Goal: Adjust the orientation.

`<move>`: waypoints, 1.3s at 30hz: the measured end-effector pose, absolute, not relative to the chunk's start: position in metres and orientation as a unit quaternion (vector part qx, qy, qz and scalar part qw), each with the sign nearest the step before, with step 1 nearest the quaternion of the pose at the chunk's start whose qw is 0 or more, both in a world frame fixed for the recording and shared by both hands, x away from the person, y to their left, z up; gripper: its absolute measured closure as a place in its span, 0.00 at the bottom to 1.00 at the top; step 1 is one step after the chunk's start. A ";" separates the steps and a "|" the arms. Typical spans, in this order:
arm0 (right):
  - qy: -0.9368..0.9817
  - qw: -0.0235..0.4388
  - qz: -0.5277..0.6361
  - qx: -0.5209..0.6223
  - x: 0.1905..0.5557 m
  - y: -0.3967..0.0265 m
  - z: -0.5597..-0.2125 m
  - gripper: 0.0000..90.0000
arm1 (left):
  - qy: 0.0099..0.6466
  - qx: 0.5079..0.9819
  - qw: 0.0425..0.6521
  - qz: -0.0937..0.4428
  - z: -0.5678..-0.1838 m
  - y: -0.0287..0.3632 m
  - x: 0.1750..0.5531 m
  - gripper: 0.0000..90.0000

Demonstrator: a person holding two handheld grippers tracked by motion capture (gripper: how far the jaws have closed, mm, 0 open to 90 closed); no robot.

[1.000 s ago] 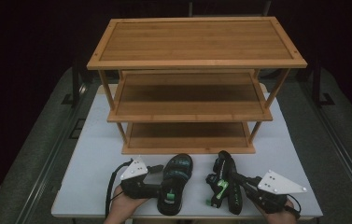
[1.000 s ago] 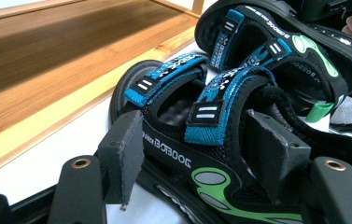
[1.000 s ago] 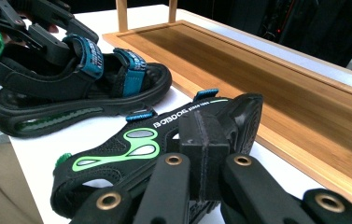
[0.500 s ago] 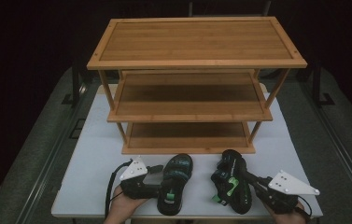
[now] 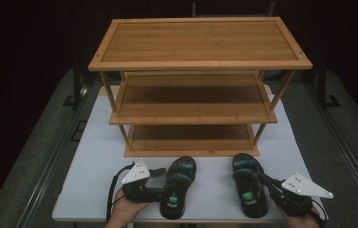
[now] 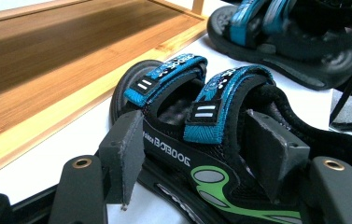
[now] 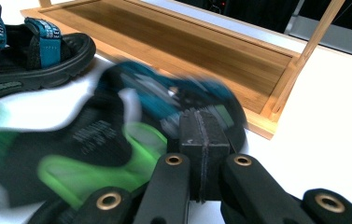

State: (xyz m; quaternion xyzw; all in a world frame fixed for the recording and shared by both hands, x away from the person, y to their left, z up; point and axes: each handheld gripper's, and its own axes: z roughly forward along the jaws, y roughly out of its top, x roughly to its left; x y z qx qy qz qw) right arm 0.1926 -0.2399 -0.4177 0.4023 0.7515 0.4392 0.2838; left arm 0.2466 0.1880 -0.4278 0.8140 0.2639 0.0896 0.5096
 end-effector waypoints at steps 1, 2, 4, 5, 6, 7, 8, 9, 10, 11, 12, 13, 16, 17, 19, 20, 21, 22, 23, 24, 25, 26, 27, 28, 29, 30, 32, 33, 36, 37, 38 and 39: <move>0.751 0.287 0.432 0.409 0.193 -0.242 -0.418 1.00 | 0.264 0.814 0.510 0.089 -0.428 0.188 0.247 0.43; 0.751 0.287 0.432 0.409 0.193 -0.242 -0.418 1.00 | 0.264 0.814 0.510 0.089 -0.428 0.188 0.247 0.43; 0.740 0.268 0.451 0.421 0.194 -0.251 -0.419 1.00 | 0.264 0.814 0.510 0.089 -0.428 0.188 0.247 0.43; 0.737 0.264 0.453 0.427 0.195 -0.254 -0.420 1.00 | 0.263 0.814 0.510 0.089 -0.428 0.188 0.247 0.43; 0.737 0.250 0.451 0.437 0.198 -0.259 -0.424 1.00 | 0.264 0.814 0.510 0.089 -0.428 0.187 0.247 0.43; 0.738 0.248 0.449 0.439 0.199 -0.260 -0.426 1.00 | 0.264 0.814 0.509 0.090 -0.428 0.187 0.247 0.43; 0.738 0.248 0.449 0.439 0.199 -0.260 -0.426 1.00 | 0.264 0.814 0.509 0.090 -0.428 0.187 0.247 0.43; 0.739 0.245 0.446 0.441 0.200 -0.260 -0.427 0.99 | 0.265 0.814 0.509 0.090 -0.428 0.187 0.246 0.43; 0.739 0.244 0.446 0.443 0.200 -0.261 -0.427 0.98 | 0.266 0.815 0.507 0.089 -0.427 0.187 0.246 0.44; 0.739 0.244 0.446 0.443 0.200 -0.261 -0.427 0.98 | 0.266 0.815 0.507 0.089 -0.427 0.187 0.246 0.44; 0.736 0.250 0.450 0.441 0.199 -0.262 -0.423 0.98 | 0.265 0.816 0.505 0.090 -0.426 0.187 0.246 0.44; 0.734 0.250 0.453 0.440 0.197 -0.263 -0.421 0.98 | 0.265 0.816 0.505 0.090 -0.426 0.187 0.246 0.44; 0.731 0.251 0.459 0.437 0.193 -0.265 -0.418 0.98 | 0.264 0.817 0.504 0.091 -0.426 0.186 0.245 0.45; 0.730 0.252 0.463 0.434 0.190 -0.265 -0.416 0.95 | 0.264 0.818 0.502 0.093 -0.425 0.185 0.245 0.46; 0.729 0.251 0.472 0.428 0.187 -0.265 -0.414 0.91 | 0.263 0.819 0.500 0.095 -0.424 0.185 0.244 0.46; 0.727 0.251 0.476 0.427 0.186 -0.266 -0.412 0.89 | 0.263 0.819 0.500 0.096 -0.424 0.185 0.244 0.46; 0.726 0.250 0.480 0.424 0.185 -0.266 -0.410 0.87 | 0.264 0.820 0.499 0.096 -0.424 0.185 0.244 0.47; 0.725 0.245 0.488 0.419 0.184 -0.267 -0.409 0.86 | 0.264 0.820 0.498 0.097 -0.424 0.184 0.243 0.47; 0.724 0.241 0.495 0.415 0.183 -0.267 -0.407 0.85 | 0.264 0.820 0.498 0.097 -0.424 0.184 0.243 0.48; 0.724 0.240 0.497 0.414 0.182 -0.267 -0.406 0.83 | 0.264 0.820 0.498 0.097 -0.424 0.184 0.243 0.49; 0.724 0.240 0.497 0.414 0.182 -0.267 -0.406 0.83 | 0.264 0.820 0.498 0.099 -0.424 0.183 0.243 0.49; 0.727 0.234 0.494 0.415 0.183 -0.265 -0.407 0.77 | 0.267 0.822 0.494 0.100 -0.424 0.182 0.243 0.49; 0.729 0.234 0.490 0.416 0.184 -0.264 -0.408 0.75 | 0.267 0.822 0.494 0.100 -0.424 0.182 0.243 0.49; 0.731 0.231 0.488 0.417 0.185 -0.264 -0.409 0.73 | 0.267 0.822 0.493 0.102 -0.424 0.181 0.243 0.50; 0.733 0.225 0.486 0.419 0.186 -0.263 -0.410 0.71 | 0.268 0.822 0.491 0.106 -0.424 0.181 0.242 0.50; 0.735 0.221 0.483 0.422 0.187 -0.262 -0.411 0.68 | 0.269 0.822 0.490 0.108 -0.424 0.180 0.242 0.50; 0.739 0.221 0.479 0.420 0.189 -0.260 -0.412 0.66 | 0.269 0.823 0.488 0.109 -0.423 0.180 0.242 0.50; 0.741 0.222 0.476 0.417 0.189 -0.259 -0.413 0.65 | 0.271 0.823 0.487 0.109 -0.423 0.180 0.242 0.50; 0.751 0.225 0.461 0.415 0.190 -0.255 -0.414 0.63 | 0.271 0.823 0.486 0.108 -0.424 0.179 0.242 0.52; 0.753 0.226 0.457 0.415 0.191 -0.253 -0.415 0.63 | 0.271 0.825 0.485 0.108 -0.423 0.179 0.242 0.52; 0.756 0.227 0.452 0.415 0.191 -0.252 -0.416 0.62 | 0.271 0.824 0.485 0.109 -0.423 0.179 0.242 0.52; 0.758 0.228 0.448 0.415 0.192 -0.250 -0.416 0.62 | 0.272 0.824 0.485 0.110 -0.423 0.178 0.242 0.53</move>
